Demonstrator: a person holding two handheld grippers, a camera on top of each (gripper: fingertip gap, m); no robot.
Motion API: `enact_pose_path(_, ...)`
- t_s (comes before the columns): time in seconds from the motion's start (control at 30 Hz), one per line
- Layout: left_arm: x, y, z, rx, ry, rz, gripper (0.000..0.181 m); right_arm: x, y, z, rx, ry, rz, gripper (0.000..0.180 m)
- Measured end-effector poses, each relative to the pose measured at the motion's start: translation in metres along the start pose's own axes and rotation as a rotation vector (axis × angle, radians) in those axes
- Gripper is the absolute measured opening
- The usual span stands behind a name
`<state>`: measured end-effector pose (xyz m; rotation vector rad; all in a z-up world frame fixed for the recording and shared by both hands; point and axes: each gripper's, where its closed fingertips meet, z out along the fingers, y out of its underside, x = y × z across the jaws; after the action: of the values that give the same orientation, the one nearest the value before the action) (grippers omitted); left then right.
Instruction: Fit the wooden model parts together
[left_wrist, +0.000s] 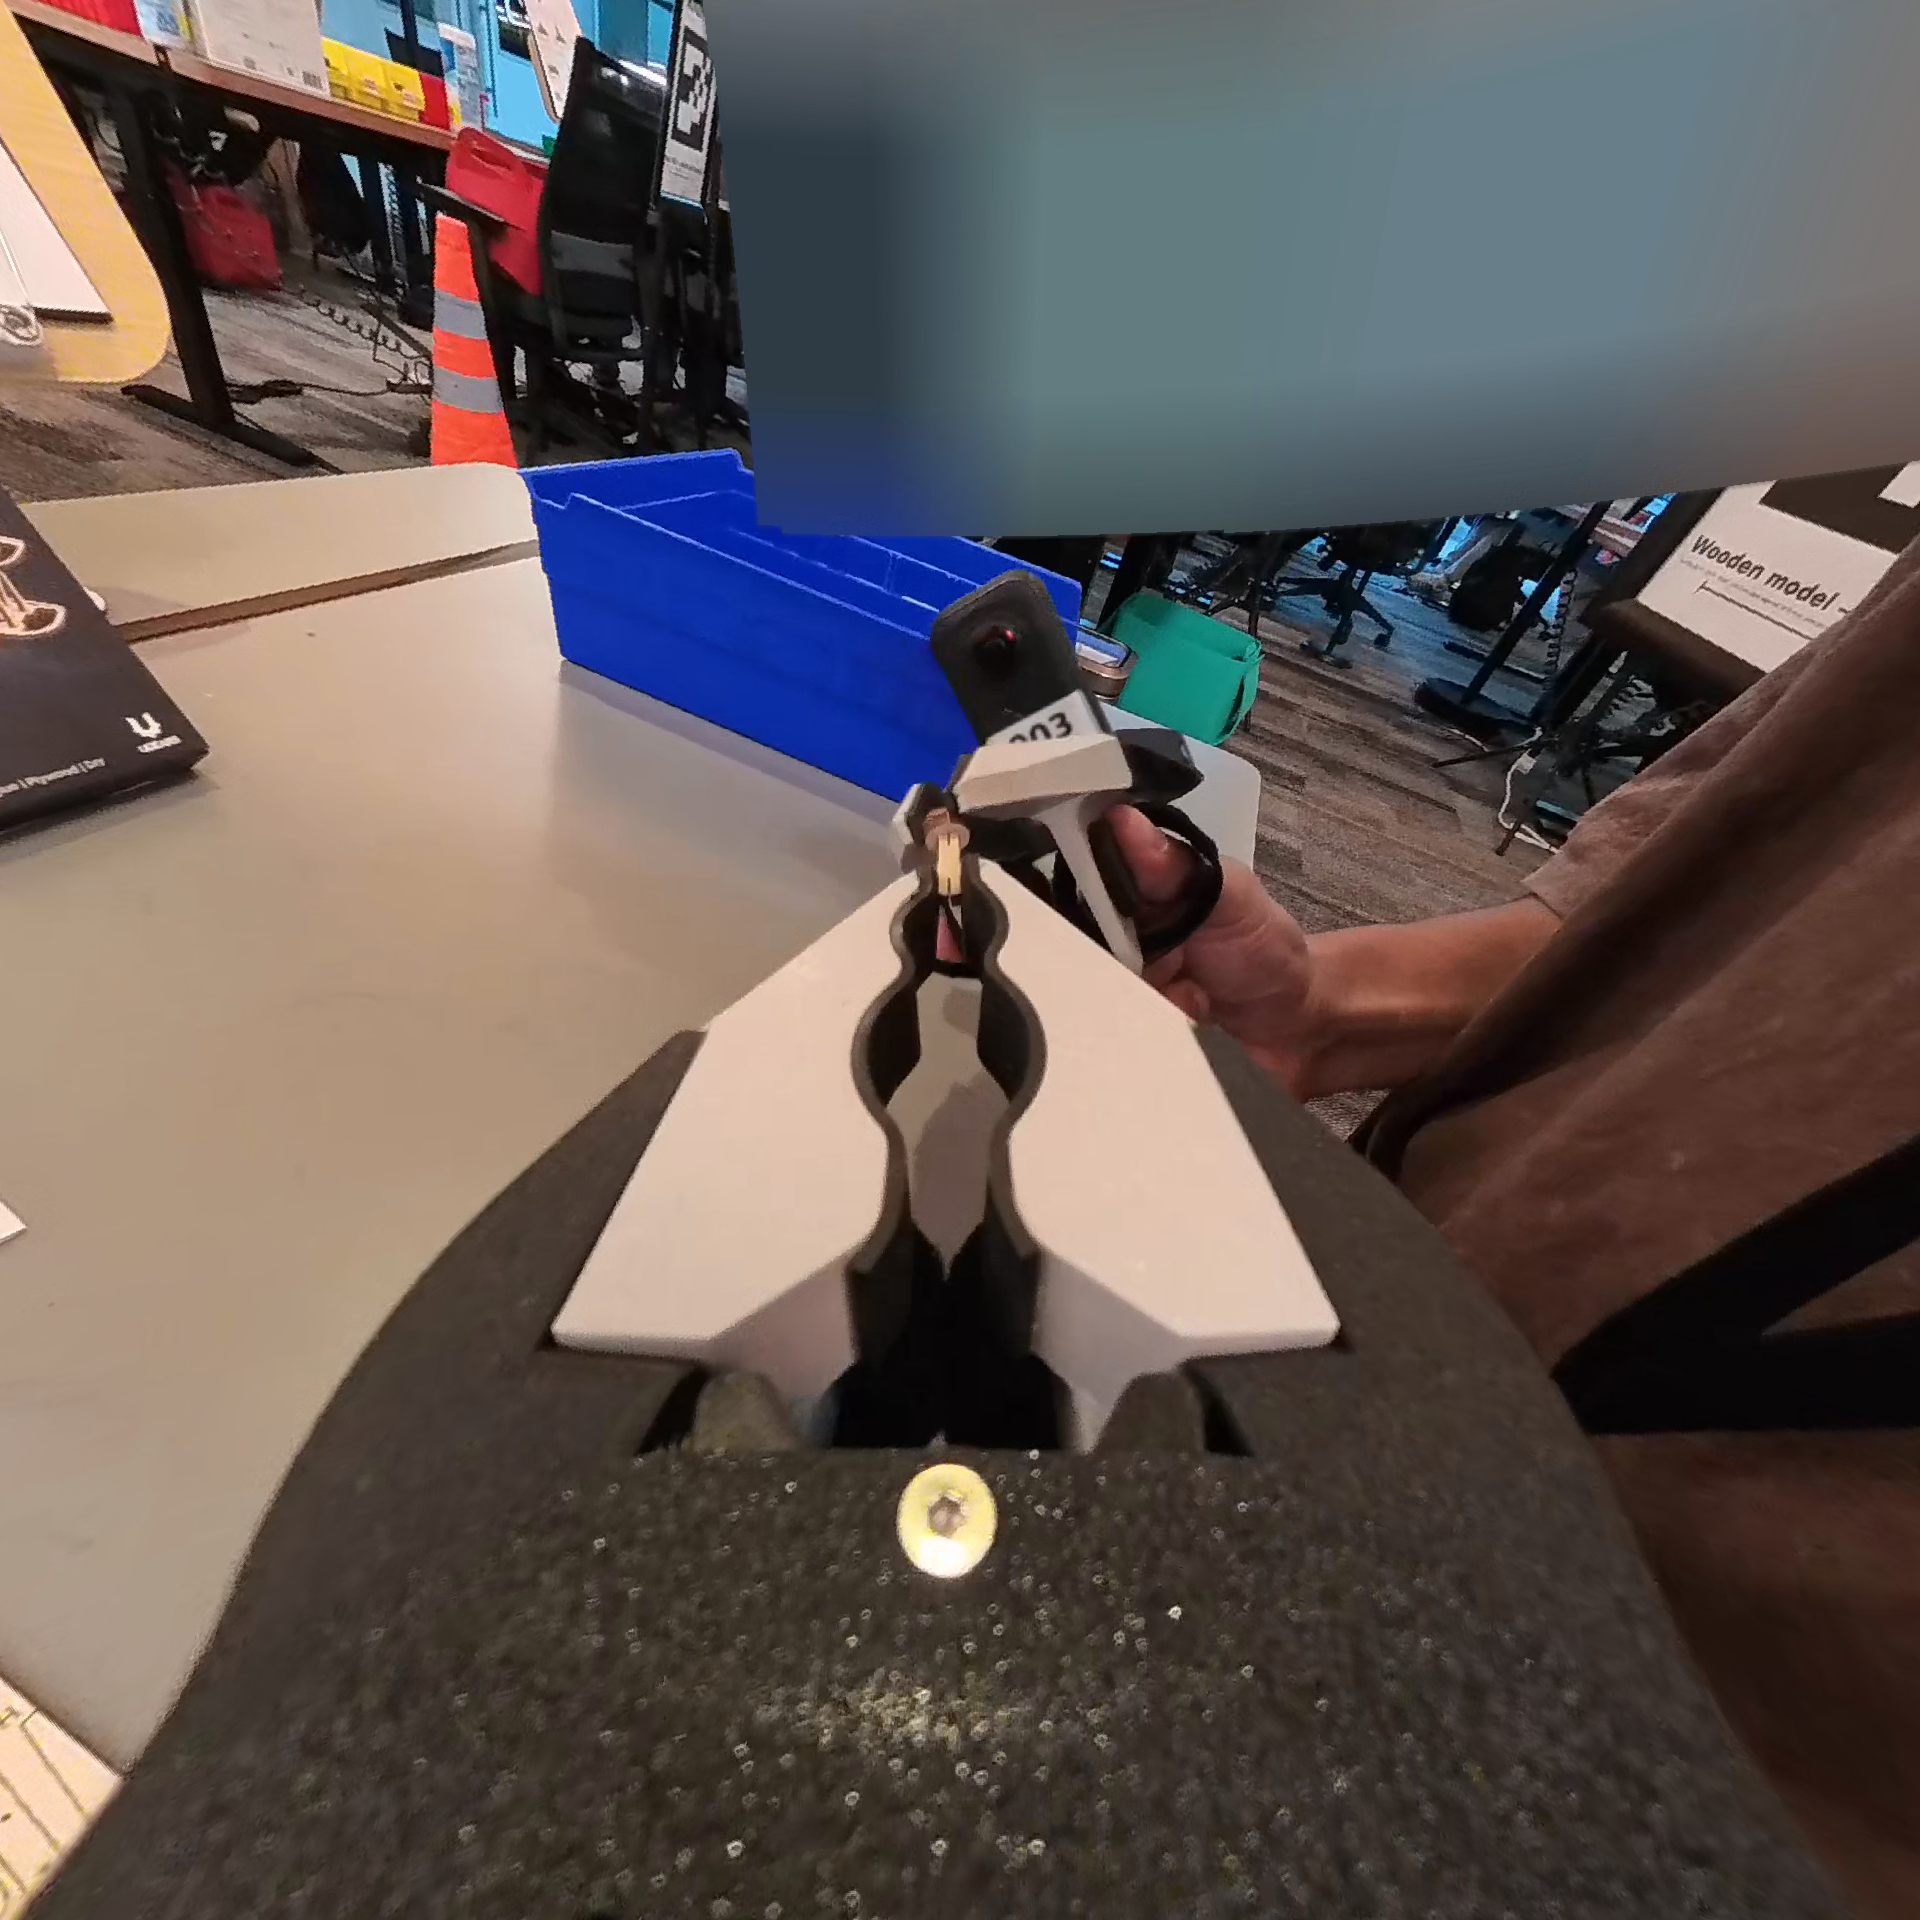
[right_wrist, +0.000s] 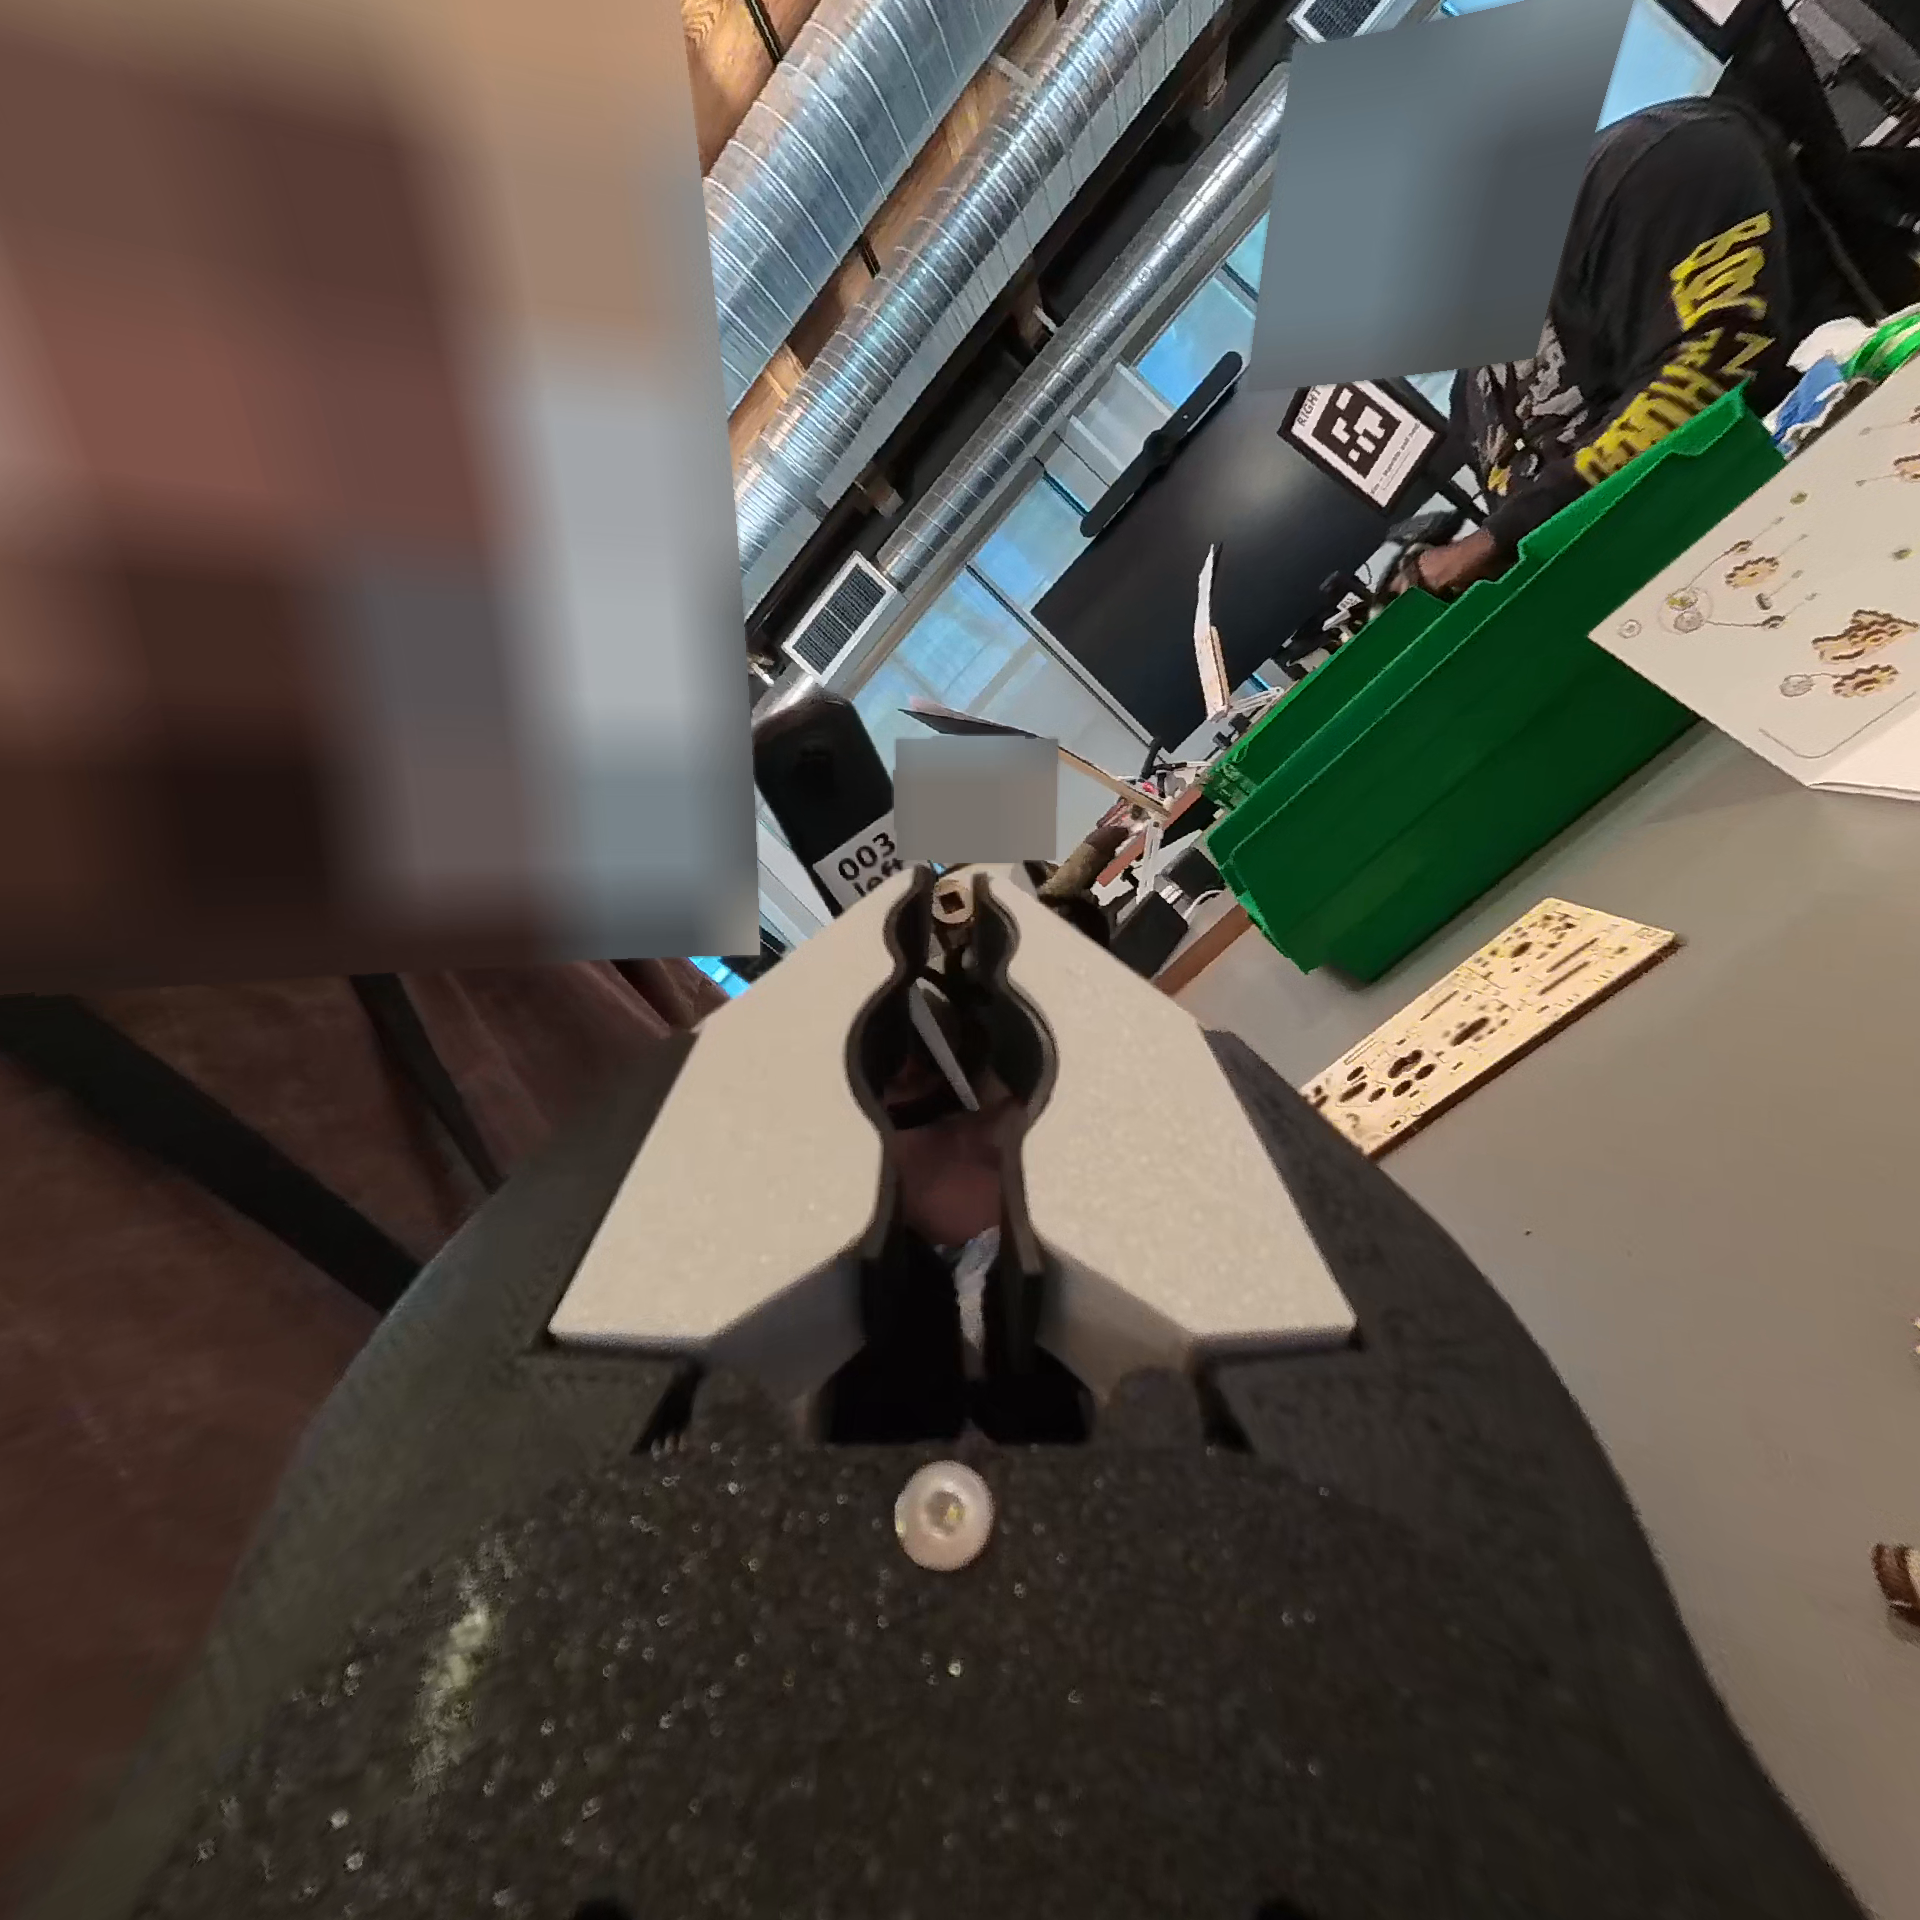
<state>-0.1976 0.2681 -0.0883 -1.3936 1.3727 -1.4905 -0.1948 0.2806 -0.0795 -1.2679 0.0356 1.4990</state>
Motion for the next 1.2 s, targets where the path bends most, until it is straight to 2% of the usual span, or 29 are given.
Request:
enact_pose_path(0.53, -0.005, 0.001, 0.004, 0.019, -0.082, -0.053, 0.001, 0.007, -0.003, -0.002, 0.124, 0.117, -0.066, 0.007)
enact_pose_path(0.63, -0.005, 0.003, 0.004, 0.002, -0.063, -0.054, 0.001, 0.007, -0.001, -0.002, 0.070, 0.177, -0.191, 0.006)
enact_pose_path(0.77, -0.006, 0.004, 0.004, 0.008, -0.051, -0.097, 0.001, 0.009, 0.000, -0.002, 0.069, 0.195, -0.228, 0.006)
enact_pose_path(0.9, -0.006, 0.000, 0.000, 0.032, -0.028, -0.085, 0.001, 0.003, -0.003, 0.002, 0.010, 0.121, -0.206, 0.007)
enact_pose_path(1.03, 0.003, -0.009, -0.004, 0.065, 0.019, -0.017, 0.001, -0.003, -0.016, -0.005, -0.012, 0.058, -0.198, 0.019)
enact_pose_path(1.13, 0.000, -0.002, -0.002, 0.023, 0.000, 0.030, 0.001, 0.003, -0.016, -0.017, -0.105, 0.094, -0.237, 0.010)
enact_pose_path(1.2, -0.009, 0.010, -0.001, -0.053, -0.045, 0.090, 0.001, 0.021, -0.011, -0.028, -0.214, 0.219, -0.341, 0.002)
